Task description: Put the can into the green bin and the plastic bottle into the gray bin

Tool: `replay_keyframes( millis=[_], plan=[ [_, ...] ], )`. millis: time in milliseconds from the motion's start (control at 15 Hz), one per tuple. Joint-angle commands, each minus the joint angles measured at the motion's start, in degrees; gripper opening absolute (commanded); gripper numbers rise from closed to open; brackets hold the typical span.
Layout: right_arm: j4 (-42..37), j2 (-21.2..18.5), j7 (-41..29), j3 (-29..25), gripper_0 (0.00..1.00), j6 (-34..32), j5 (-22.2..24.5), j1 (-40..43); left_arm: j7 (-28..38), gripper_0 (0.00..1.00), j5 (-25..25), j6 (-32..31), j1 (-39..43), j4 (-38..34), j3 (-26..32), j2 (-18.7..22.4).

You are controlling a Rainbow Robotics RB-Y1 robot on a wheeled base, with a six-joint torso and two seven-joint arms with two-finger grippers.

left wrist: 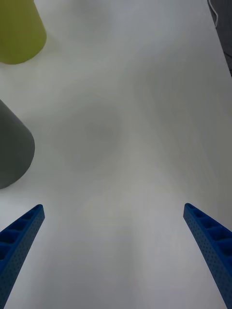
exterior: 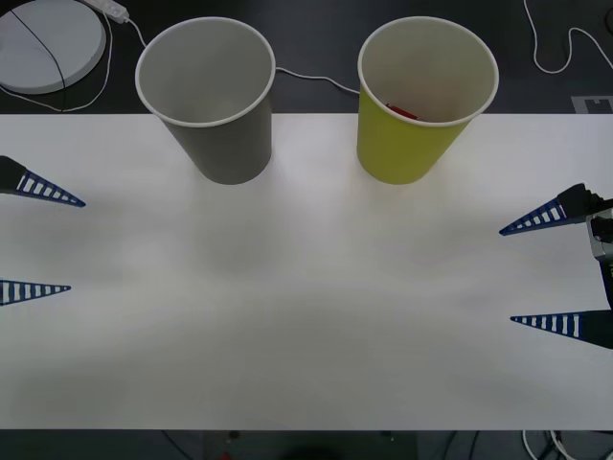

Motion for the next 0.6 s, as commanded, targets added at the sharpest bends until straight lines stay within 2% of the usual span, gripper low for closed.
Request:
replay_keyframes(
  millis=[67,600],
  plan=[
    [0.00,0.00,0.00,0.00,1.00,0.00,0.00,0.00,-0.19,1.00,-0.66,0.01,-0.01,0.05,-0.10,-0.99],
    [0.00,0.00,0.00,0.00,1.00,0.00,0.00,0.00,-0.98,1.00,-1.89,0.01,-0.01,-0.04,-0.45,-1.07]
  ],
)
